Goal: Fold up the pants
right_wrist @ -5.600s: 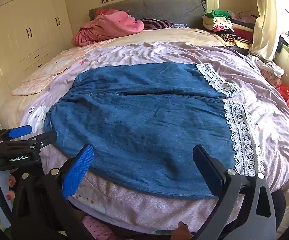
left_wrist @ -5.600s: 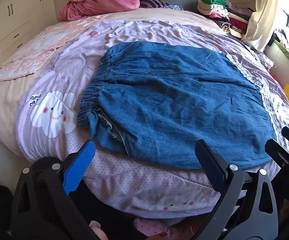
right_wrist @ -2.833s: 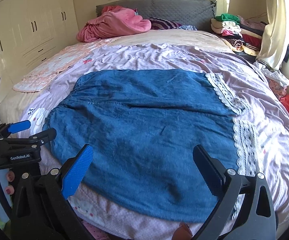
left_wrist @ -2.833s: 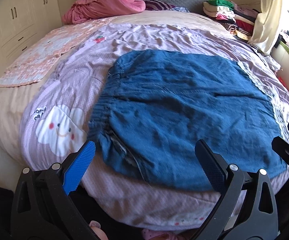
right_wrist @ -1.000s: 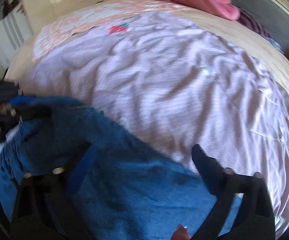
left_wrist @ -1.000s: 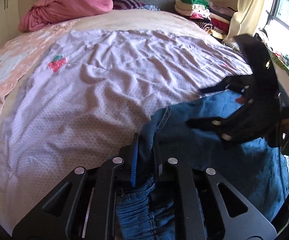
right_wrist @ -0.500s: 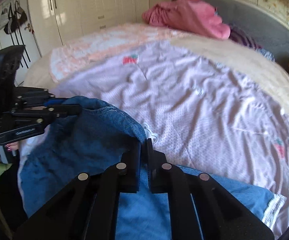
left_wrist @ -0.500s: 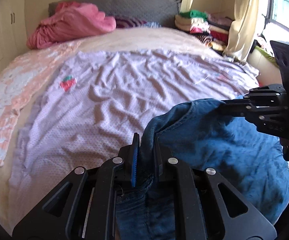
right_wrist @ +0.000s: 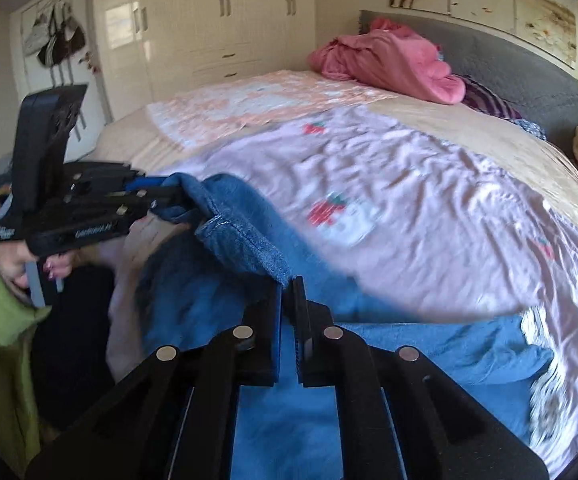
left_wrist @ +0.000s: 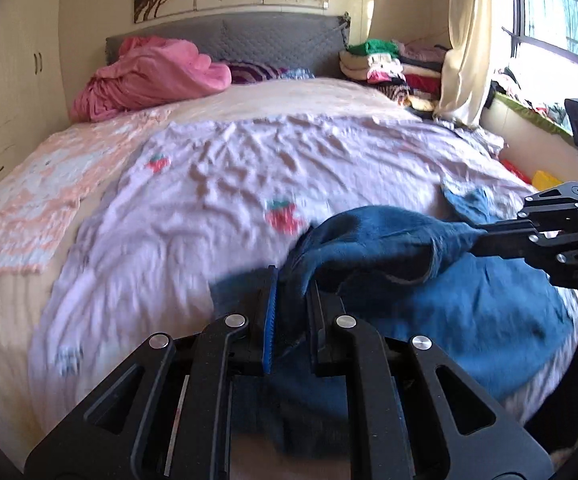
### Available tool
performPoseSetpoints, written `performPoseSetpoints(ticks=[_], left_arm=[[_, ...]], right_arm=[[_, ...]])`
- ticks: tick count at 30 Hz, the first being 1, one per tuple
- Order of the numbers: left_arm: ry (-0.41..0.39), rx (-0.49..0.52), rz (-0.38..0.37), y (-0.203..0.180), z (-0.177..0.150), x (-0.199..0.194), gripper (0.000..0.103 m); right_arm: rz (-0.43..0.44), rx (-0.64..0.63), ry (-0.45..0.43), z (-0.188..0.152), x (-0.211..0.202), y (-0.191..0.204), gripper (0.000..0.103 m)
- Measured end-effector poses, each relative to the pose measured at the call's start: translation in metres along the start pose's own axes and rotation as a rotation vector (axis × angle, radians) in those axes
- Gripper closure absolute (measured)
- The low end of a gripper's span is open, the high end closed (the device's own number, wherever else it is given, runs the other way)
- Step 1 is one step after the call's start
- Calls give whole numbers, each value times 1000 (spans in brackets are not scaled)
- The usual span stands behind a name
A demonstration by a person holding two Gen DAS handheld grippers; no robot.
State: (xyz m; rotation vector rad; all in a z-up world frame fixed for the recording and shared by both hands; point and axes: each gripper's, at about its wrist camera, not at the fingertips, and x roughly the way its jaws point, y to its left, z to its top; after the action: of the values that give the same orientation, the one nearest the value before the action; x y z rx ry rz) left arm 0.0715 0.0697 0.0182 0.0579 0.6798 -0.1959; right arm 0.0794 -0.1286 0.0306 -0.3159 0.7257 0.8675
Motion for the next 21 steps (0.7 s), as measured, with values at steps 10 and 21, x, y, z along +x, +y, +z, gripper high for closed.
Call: performPoseSetpoints(ticks=[10,21], left_arm=[[86,-45,23,9,-55,-16,95],[186,-107,-24,21,-71,-20,86]], right_arm=[[78,40,123,-58,33,58,98],[107,112,130,-69,28,64,98]])
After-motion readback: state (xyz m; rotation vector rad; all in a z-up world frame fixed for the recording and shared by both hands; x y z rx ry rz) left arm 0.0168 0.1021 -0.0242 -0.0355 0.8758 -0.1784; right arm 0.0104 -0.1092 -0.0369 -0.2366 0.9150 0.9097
